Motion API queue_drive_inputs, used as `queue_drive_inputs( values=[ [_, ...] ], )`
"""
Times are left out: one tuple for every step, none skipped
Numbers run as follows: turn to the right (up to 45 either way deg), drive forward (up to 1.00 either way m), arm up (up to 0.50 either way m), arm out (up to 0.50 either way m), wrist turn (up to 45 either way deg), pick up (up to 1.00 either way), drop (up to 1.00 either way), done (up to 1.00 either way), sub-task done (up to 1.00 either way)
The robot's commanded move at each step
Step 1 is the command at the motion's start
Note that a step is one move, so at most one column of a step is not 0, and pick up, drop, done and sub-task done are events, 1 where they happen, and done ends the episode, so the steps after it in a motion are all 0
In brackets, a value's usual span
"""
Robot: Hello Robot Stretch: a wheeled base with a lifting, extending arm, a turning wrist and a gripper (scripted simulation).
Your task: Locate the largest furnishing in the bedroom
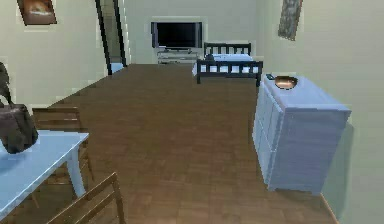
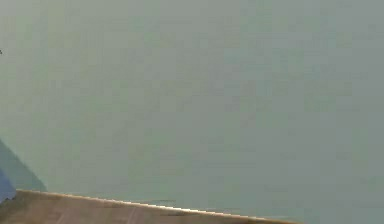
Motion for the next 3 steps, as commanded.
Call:
queue_drive_inputs(
  values=[
    [6.0,0.0,0.0,0.0,0.0,0.0,0.0,0.0,0.0],
    [0.0,1.0,0.0,0.0,0.0,0.0,0.0,0.0,0.0],
    [36.0,0.0,0.0,0.0,0.0,0.0,0.0,0.0,0.0]
  ],
)
